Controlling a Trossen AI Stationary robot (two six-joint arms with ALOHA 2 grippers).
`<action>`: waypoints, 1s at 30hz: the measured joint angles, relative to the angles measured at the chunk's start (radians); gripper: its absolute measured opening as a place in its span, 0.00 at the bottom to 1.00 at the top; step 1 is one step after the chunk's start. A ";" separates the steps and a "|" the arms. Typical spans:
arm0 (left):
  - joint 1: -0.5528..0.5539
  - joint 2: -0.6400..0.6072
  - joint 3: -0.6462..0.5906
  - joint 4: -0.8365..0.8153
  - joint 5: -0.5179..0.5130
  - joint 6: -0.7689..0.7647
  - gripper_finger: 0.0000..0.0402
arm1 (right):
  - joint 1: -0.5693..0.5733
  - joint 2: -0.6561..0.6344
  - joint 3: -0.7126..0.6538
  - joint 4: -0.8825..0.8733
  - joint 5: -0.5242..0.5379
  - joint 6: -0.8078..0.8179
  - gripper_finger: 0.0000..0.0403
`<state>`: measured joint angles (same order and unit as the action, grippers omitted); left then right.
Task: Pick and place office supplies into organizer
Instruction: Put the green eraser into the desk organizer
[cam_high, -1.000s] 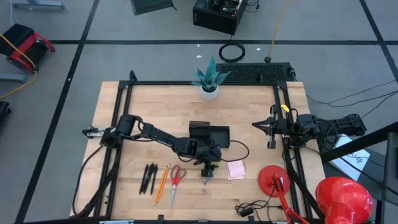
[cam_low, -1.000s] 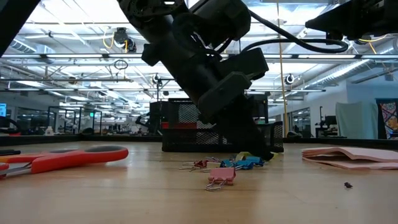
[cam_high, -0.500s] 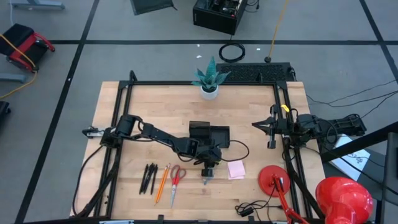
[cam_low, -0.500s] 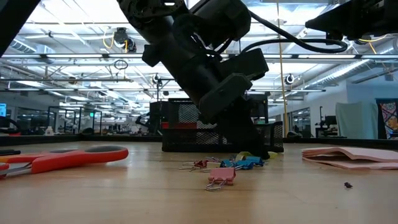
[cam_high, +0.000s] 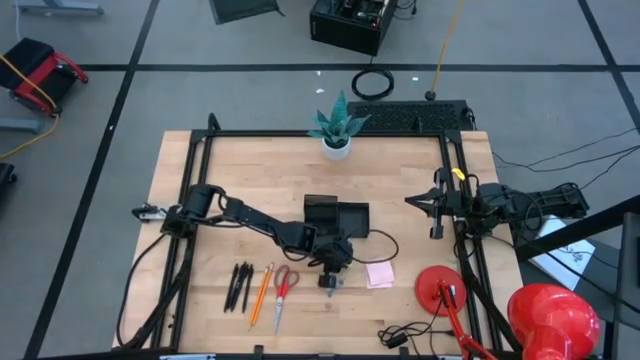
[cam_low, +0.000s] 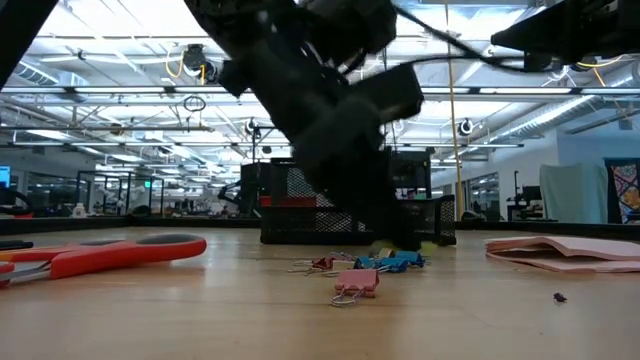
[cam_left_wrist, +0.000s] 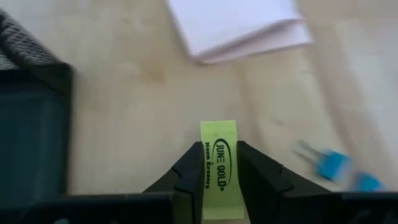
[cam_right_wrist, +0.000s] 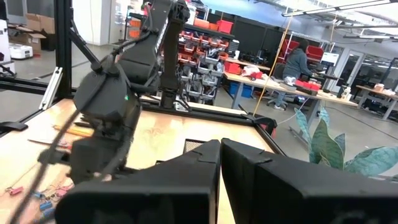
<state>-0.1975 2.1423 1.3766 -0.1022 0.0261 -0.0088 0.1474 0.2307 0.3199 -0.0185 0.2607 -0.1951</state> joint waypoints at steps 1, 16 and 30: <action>-0.001 -0.006 0.000 0.005 0.000 0.002 0.21 | 0.000 0.001 0.000 0.000 -0.001 0.000 0.02; -0.030 -0.111 0.004 0.005 -0.076 0.164 0.21 | 0.000 0.015 0.000 0.003 0.000 -0.004 0.02; -0.018 -0.332 0.006 -0.267 -0.164 0.243 0.21 | 0.000 0.027 0.000 0.004 0.000 0.000 0.02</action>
<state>-0.2152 1.8104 1.3830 -0.3694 -0.1376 0.2341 0.1478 0.2581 0.3199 -0.0147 0.2604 -0.1955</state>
